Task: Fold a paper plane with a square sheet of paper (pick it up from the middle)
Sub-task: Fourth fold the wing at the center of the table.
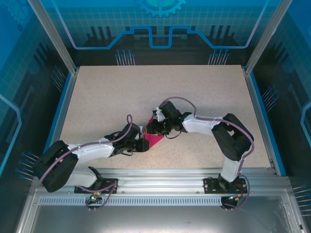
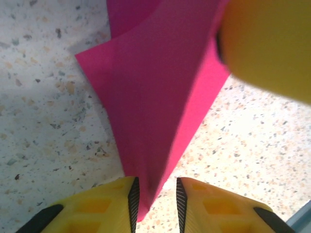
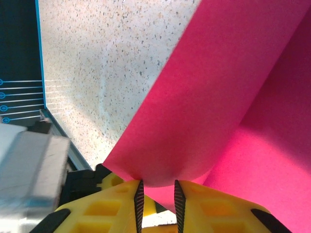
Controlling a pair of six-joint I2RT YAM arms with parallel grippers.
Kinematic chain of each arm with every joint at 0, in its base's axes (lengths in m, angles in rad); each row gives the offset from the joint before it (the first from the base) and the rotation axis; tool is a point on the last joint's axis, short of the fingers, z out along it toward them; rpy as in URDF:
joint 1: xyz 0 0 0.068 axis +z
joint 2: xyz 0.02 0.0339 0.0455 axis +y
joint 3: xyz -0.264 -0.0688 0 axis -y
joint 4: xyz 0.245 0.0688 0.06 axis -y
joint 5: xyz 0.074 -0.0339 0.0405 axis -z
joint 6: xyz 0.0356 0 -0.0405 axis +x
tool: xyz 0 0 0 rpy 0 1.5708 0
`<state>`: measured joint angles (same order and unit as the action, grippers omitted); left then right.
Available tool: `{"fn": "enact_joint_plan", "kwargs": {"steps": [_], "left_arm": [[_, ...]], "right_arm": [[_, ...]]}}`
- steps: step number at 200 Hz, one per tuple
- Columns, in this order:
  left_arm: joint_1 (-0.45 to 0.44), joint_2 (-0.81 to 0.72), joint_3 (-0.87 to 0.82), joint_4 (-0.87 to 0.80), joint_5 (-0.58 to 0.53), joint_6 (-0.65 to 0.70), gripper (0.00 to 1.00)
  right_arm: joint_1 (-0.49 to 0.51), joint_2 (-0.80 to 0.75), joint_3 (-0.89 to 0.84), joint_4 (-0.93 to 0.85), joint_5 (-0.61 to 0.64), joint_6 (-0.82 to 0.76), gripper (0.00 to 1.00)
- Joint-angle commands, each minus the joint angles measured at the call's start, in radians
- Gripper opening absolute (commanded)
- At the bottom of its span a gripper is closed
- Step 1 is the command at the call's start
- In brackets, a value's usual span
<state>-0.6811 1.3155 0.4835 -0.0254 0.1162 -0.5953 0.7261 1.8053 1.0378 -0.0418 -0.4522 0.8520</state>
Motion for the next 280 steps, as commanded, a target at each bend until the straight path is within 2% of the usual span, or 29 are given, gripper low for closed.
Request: {"fn": "enact_joint_plan", "kwargs": {"steps": [1,58,134,163,207,280], "left_arm": [[-0.006,-0.045,0.007,-0.016,-0.007,0.020,0.31],[-0.006,0.014,0.018,-0.003,-0.008,0.032,0.30],[-0.007,0.055,0.041,0.024,-0.003,0.044,0.13],[0.011,0.074,0.036,0.069,0.060,0.050,0.08],[0.043,0.105,0.030,0.137,0.169,0.048,0.07],[0.064,0.129,0.024,0.156,0.204,0.048,0.07]], "right_arm": [[0.007,0.006,0.022,-0.035,0.011,-0.008,0.26],[0.006,0.009,0.037,-0.062,0.036,-0.015,0.26],[-0.001,-0.026,0.005,-0.070,0.050,-0.019,0.26],[0.000,-0.064,-0.030,-0.054,0.047,-0.018,0.26],[0.006,-0.091,-0.073,-0.011,0.029,-0.001,0.23],[0.003,-0.040,-0.023,0.004,-0.004,-0.005,0.23]]}}
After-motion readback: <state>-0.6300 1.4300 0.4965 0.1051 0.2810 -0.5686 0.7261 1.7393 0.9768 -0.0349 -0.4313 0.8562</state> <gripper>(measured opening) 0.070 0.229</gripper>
